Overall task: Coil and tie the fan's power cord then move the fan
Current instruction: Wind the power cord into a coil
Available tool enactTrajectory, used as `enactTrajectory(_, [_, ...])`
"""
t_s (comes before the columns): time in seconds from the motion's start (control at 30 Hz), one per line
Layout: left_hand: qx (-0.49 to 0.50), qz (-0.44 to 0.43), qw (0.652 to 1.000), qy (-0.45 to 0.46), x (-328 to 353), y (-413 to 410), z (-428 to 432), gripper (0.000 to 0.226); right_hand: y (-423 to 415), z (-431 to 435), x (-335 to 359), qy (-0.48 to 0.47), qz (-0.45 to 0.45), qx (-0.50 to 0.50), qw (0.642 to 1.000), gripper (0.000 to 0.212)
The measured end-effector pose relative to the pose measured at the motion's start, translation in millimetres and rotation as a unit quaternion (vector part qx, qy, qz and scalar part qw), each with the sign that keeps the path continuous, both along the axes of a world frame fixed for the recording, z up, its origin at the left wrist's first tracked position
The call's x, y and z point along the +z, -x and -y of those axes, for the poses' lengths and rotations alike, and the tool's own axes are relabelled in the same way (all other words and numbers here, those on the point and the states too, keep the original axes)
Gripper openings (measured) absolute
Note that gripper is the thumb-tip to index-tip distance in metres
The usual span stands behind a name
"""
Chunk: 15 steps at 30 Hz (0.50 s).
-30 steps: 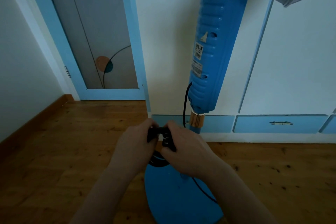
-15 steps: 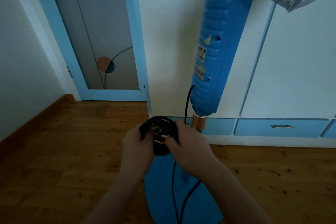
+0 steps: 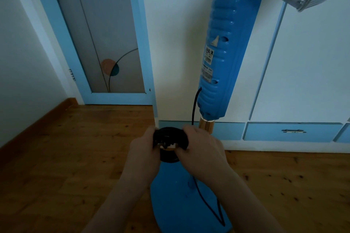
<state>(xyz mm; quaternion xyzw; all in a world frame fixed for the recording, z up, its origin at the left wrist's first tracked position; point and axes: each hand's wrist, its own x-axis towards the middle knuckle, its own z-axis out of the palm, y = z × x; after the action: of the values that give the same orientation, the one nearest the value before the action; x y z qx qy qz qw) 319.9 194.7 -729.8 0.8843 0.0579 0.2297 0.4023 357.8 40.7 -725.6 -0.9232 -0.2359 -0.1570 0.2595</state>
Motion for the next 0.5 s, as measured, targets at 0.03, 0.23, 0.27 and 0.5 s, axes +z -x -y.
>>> enactTrajectory(0.03, [0.021,0.02,0.998,0.056,2,0,3,0.027,0,-1,-1,-0.043,-0.004,-0.04,0.998,0.026])
enactTrajectory(0.23, [0.08,-0.002,0.965,0.249,-2,0,21,0.033,4,-14,-7,-0.169,-0.111,-0.06,0.977,0.02])
enactTrajectory(0.27, [0.065,-0.037,0.952,0.295,-3,-1,22,0.028,5,-14,-7,-0.141,-0.091,-0.057,0.984,0.019])
enactTrajectory(0.5, [-0.075,-0.194,0.942,0.265,0,2,10,0.014,1,-2,-2,0.002,-0.052,-0.017,0.999,0.011])
